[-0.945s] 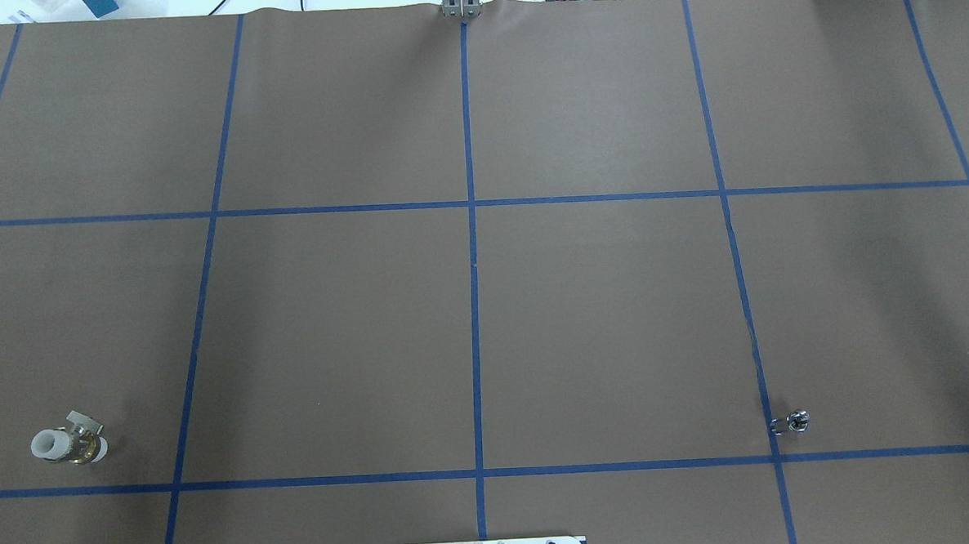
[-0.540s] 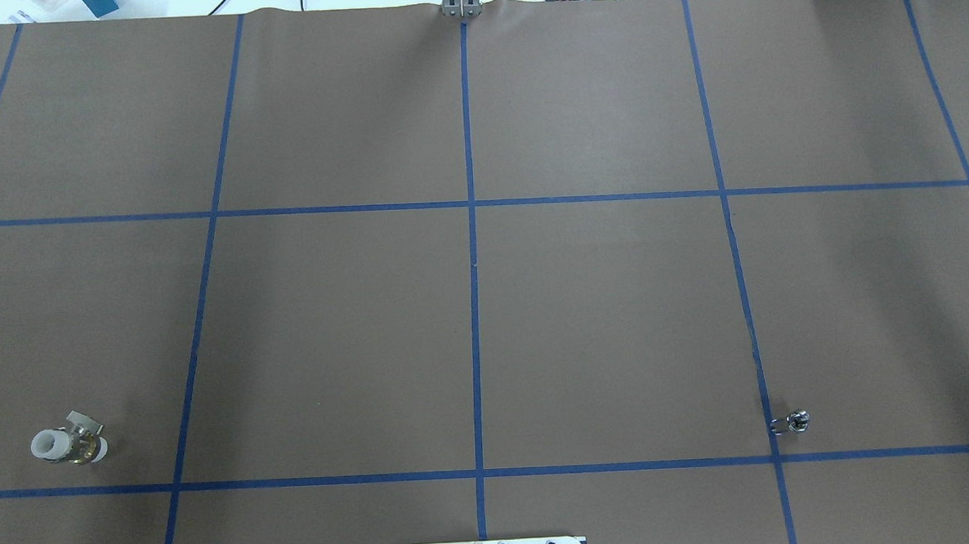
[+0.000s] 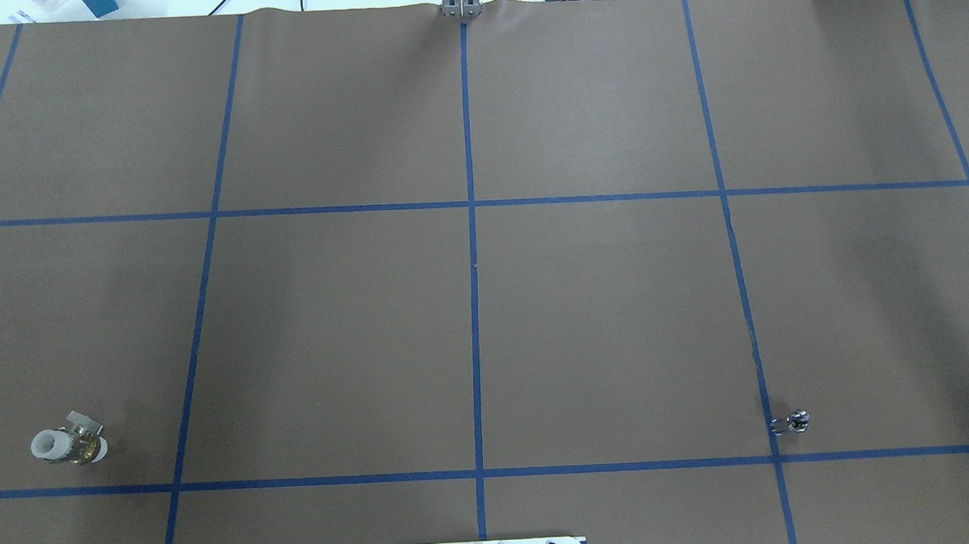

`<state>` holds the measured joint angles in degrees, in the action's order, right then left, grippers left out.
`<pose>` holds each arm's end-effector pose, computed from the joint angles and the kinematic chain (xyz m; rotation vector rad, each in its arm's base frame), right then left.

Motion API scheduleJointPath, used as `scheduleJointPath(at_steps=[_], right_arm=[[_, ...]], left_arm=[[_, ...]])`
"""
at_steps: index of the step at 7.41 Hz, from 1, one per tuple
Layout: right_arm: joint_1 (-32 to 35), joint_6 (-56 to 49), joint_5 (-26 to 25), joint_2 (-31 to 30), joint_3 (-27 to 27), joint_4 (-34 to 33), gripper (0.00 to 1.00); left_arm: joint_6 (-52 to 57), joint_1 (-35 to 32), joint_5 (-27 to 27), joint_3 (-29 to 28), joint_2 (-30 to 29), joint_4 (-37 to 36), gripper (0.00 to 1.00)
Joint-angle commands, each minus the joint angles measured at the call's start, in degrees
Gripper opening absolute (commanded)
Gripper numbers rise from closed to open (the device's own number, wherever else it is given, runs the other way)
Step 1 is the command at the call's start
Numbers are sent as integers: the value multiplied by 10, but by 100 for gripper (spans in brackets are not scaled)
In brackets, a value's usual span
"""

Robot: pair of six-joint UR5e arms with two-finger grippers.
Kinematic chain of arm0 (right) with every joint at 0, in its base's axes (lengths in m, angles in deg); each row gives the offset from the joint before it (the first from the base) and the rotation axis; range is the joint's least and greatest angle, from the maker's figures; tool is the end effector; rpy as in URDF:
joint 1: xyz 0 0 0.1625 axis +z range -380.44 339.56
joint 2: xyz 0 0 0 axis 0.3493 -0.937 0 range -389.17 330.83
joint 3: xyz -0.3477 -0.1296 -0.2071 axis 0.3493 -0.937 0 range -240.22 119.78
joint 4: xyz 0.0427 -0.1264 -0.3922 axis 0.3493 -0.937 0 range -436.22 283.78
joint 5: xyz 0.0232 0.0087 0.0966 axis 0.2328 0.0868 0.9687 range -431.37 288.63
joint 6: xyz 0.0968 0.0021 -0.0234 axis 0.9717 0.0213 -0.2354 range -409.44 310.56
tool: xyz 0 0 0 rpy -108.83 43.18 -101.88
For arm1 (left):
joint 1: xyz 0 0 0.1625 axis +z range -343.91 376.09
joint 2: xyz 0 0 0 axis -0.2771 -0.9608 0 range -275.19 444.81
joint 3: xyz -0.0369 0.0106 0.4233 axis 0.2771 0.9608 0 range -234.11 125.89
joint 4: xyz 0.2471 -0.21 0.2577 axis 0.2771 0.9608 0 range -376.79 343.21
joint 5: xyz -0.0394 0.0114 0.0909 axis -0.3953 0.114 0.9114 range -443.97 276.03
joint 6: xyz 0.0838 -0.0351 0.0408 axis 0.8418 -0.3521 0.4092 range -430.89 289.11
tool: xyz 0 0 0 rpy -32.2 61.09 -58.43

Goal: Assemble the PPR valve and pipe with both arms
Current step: 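Lower the left gripper onto the white-and-brass valve and close it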

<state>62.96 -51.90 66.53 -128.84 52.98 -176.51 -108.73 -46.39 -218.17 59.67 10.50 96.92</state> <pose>0.0115 -0.4174 0.5507 0.0232 -0.8383 -0.1724 0.1263 -0.3805 0.5246 0.0378 0.9150 0.0466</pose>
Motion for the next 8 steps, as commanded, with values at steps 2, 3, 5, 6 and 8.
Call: scheduleJointPath(at_steps=[2,3,5,6,8], right_arm=[[0,0,0,0,3,0,100],[0,0,0,0,3,1,100],[0,0,0,0,1,9,100],[-1,0,0,0,0,9,100],[-1,0,0,0,0,10,100]], left_arm=[[-142,161,114,43,5,32,100],[-145,182,119,43,7,38,100],[-172,226,119,52,8,37,99],[-172,234,120,55,30,37,99],[-172,239,121,54,42,35,97]])
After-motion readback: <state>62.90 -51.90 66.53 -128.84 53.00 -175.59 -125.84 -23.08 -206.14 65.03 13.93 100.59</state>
